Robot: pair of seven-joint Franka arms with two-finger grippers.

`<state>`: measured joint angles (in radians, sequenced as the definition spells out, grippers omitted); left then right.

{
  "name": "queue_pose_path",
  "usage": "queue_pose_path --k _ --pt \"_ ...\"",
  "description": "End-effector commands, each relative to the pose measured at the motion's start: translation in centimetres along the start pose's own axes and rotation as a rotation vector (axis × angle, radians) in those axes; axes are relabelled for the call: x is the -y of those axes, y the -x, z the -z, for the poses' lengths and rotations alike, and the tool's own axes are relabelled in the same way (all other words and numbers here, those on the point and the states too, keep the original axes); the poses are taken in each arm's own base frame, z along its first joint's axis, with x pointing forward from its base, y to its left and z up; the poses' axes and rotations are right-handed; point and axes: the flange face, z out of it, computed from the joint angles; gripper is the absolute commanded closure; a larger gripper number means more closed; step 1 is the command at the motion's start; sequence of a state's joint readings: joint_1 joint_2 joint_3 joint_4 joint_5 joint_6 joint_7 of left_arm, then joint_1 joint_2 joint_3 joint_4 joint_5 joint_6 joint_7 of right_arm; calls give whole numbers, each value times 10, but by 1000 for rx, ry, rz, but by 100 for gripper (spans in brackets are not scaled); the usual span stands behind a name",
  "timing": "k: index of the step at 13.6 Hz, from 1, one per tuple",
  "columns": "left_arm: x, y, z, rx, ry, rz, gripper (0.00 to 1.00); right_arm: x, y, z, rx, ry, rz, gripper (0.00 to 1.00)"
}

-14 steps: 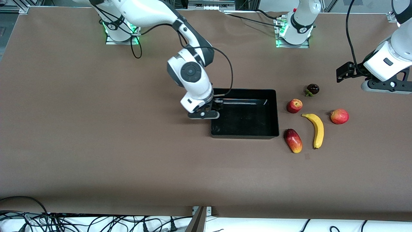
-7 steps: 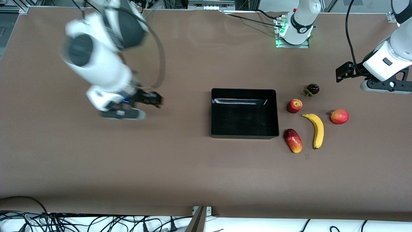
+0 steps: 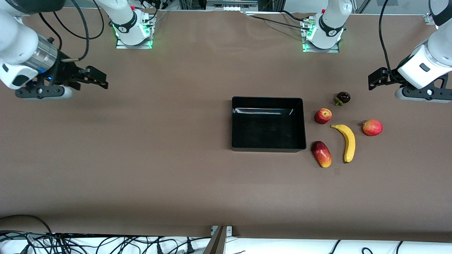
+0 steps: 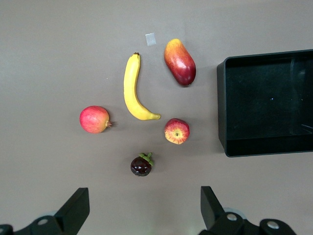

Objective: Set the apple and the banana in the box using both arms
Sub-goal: 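Open the right gripper and draw it back to rest, then lower the left gripper onto the small red apple and grasp it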

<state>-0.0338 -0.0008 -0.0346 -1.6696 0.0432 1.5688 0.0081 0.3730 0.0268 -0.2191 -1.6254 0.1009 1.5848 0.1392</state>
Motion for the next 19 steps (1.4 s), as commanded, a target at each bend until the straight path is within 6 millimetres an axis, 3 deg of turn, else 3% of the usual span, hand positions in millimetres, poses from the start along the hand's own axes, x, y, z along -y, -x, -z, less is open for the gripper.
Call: queue_pose_path --k 1,3,4,6,8,14,17,19 --pt "-1 -8 -16 57 18 -12 0 -11 7 3 1 18 29 0" --pt "-10 -13 -50 182 22 -51 0 -22 6 4 -4 16 25 0" --pt "-21 -15 -54 188 18 -71 0 -23 6 6 -5 17 25 0" --pt "-22 -15 -54 184 17 -79 0 -24 3 8 -16 30 29 0" --pt "-23 -18 -75 181 26 -160 0 -23 0 9 -23 41 30 0" --pt "-31 -11 -199 93 30 -439 0 -25 -2 12 -39 76 31 0" --pt "-32 9 -272 -5 14 -562 0 -25 -8 12 -40 94 36 0" --pt "-37 17 -300 -43 8 -578 0 -26 -10 8 -34 108 39 0"
